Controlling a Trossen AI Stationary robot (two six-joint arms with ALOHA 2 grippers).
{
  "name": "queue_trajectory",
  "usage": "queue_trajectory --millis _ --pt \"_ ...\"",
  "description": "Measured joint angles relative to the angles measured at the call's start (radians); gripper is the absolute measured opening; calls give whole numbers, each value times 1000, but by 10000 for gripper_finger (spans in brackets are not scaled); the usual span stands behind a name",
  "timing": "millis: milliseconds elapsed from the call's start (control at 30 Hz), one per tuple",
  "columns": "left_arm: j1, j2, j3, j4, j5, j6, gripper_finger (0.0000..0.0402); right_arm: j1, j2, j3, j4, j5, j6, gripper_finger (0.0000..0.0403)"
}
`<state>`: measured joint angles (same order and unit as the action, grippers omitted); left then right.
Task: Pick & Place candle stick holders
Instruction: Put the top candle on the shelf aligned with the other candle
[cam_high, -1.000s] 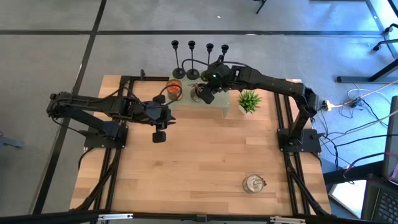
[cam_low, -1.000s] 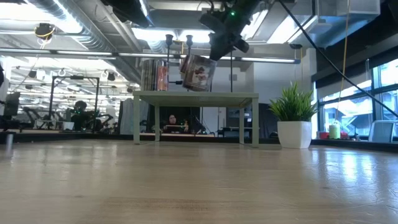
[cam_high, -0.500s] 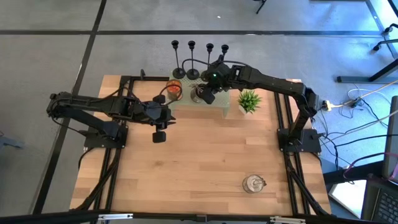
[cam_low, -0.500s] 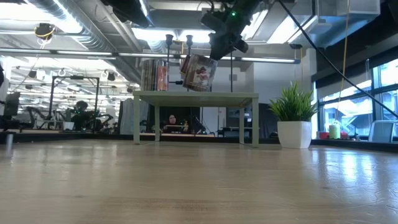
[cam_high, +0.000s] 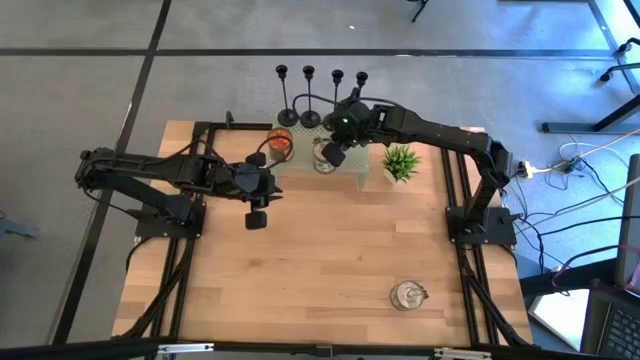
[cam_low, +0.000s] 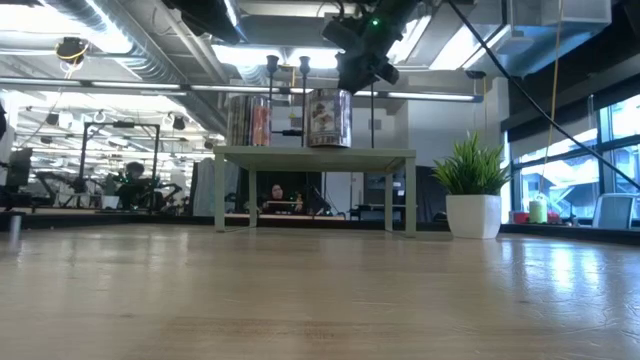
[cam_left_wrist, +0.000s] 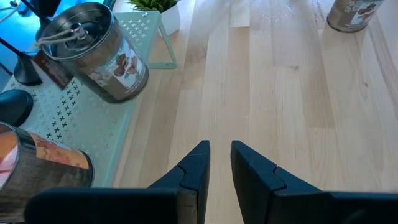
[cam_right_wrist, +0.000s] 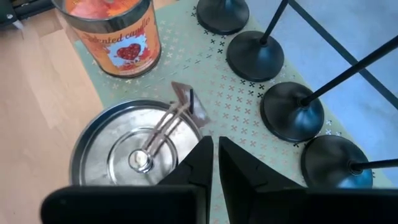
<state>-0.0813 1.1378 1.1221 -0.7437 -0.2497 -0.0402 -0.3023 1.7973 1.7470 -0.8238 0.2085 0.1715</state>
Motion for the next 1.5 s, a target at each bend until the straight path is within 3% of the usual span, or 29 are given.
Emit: queue_trajectory --millis 333,633,767,867,1133,1500 --pt "0 0 0 0 0 -2 61 22 -5 76 4 -3 -33 30" --pt "0 0 0 0 0 -1 61 162 -8 206 -288 -25 -38 27" --pt "0 0 0 0 0 0 61 245 -3 182 -383 55 78 7" --pt "0 0 0 0 0 1 61 293 5 94 -344 129 127 4" --pt "0 0 0 0 0 0 61 295 4 -144 17 138 127 2" --pt "0 0 0 0 0 -1 61 215 4 -171 62 187 57 1"
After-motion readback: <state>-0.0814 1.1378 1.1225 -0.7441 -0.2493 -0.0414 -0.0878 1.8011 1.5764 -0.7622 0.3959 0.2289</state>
